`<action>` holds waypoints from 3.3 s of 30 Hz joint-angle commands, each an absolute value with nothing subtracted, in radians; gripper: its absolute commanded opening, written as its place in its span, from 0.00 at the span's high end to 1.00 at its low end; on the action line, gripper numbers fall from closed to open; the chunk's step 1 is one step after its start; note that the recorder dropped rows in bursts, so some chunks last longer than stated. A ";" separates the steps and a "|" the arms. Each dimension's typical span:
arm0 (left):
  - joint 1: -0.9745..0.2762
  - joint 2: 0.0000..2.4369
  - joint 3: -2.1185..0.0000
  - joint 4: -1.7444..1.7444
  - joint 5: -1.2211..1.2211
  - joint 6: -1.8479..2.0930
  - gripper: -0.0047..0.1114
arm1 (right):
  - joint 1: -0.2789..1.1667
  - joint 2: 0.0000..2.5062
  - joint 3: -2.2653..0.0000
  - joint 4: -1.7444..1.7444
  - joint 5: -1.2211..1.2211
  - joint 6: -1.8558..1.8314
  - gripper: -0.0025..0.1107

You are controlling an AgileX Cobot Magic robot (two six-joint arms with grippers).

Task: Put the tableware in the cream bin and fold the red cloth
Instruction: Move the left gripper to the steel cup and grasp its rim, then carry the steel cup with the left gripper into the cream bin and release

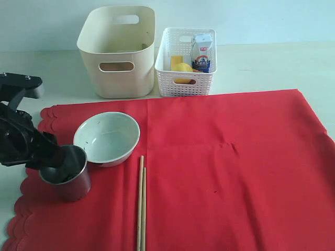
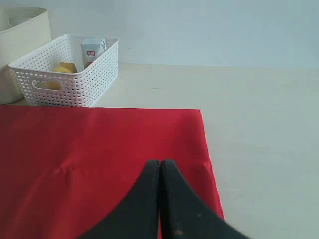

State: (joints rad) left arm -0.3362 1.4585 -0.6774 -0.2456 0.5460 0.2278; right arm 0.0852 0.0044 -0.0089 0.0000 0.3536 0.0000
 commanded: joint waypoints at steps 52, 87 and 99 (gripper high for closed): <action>-0.298 1.765 -1.364 -0.247 0.257 0.307 0.96 | 0.081 0.000 -0.005 0.000 0.351 0.000 0.98; -0.289 2.202 -1.899 -0.202 0.620 0.343 0.42 | 0.081 0.000 -0.005 0.000 0.351 0.000 0.98; -0.289 2.014 -1.899 -0.195 1.050 0.300 0.43 | 0.081 0.000 -0.005 0.000 0.351 0.000 0.98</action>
